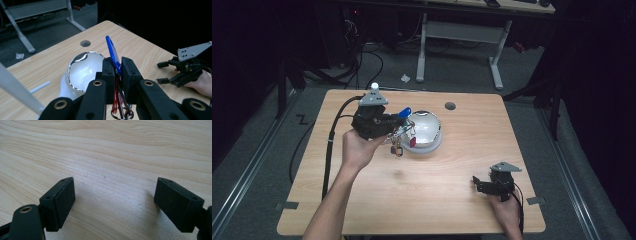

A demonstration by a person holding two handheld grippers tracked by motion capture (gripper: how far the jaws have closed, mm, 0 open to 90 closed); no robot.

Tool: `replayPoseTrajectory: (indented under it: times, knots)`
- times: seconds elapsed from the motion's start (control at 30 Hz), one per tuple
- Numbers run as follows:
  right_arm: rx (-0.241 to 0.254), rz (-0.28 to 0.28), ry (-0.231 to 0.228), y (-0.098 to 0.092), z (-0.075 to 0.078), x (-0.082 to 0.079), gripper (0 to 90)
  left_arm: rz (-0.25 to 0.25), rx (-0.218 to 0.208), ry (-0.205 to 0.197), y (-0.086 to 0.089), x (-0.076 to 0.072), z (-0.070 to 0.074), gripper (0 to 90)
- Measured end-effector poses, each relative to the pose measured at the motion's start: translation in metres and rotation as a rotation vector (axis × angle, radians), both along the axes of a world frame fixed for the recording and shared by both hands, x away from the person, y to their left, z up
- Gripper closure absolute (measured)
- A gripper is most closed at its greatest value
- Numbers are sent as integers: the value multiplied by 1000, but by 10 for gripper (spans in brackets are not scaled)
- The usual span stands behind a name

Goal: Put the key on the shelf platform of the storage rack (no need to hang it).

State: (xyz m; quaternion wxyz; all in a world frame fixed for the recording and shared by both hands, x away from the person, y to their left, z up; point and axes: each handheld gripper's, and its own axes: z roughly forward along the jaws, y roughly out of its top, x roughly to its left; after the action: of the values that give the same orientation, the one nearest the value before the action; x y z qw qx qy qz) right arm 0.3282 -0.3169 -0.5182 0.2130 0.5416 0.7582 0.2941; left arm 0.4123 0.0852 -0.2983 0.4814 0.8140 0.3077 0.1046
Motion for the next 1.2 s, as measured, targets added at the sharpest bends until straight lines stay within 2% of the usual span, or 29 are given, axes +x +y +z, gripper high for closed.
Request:
replayPoseTrajectory:
  times: [0.17,0.3,0.5,1.03,1.2]
  knots:
    - [0,0,-1,0,0,0,171,-17,14,-3,-11,7,7,819]
    - [-1,2,-2,0,0,0,172,-25,-1,1,-18,14,11,819]
    - [-1,3,-2,0,0,0,171,-30,-2,-1,-28,24,14,819]
    - [-2,5,-1,0,0,0,170,-17,-12,4,-51,51,8,818]
    - [-2,4,-1,0,0,0,170,-13,-10,3,-59,57,3,817]
